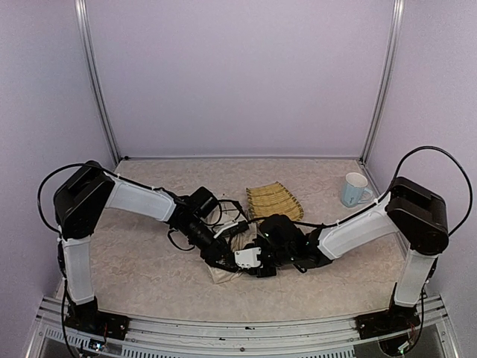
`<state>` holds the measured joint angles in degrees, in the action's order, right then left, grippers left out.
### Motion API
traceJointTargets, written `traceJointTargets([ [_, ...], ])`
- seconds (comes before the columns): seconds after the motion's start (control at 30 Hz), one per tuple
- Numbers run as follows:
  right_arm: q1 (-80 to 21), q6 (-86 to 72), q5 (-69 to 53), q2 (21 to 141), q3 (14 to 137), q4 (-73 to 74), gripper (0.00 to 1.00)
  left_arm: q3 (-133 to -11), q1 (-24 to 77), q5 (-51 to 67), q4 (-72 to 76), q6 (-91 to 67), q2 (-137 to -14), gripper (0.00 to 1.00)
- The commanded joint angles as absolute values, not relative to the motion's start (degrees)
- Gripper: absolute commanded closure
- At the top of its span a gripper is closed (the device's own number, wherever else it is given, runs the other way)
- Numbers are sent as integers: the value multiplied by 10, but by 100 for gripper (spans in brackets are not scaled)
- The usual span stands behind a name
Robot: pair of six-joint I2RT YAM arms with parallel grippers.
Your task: Put away the umbrella
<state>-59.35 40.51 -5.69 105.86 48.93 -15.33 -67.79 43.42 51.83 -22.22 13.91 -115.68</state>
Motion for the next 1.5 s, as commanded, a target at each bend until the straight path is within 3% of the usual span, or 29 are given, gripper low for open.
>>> traceJointTargets([
  [0.0,-575,359,-51,1085,480,-58,64,-628,414,465,-153,88,-1095,37],
  [0.17,-575,345,-67,1083,495,-19,72,-551,397,393,-19,32,-985,26],
  [0.4,-563,284,-140,1089,540,62,75,-372,402,288,189,32,-756,29],
  [0.63,-531,214,-286,1127,635,219,77,-289,553,77,139,225,-621,33],
  [0.87,-509,187,-439,1188,710,346,78,-294,637,-8,97,309,-691,28],
  [1.17,-502,190,-457,1223,736,387,79,-345,652,-15,73,350,-843,24],
  [1.47,-482,228,-495,1220,747,394,78,-388,643,-87,38,308,-941,28],
])
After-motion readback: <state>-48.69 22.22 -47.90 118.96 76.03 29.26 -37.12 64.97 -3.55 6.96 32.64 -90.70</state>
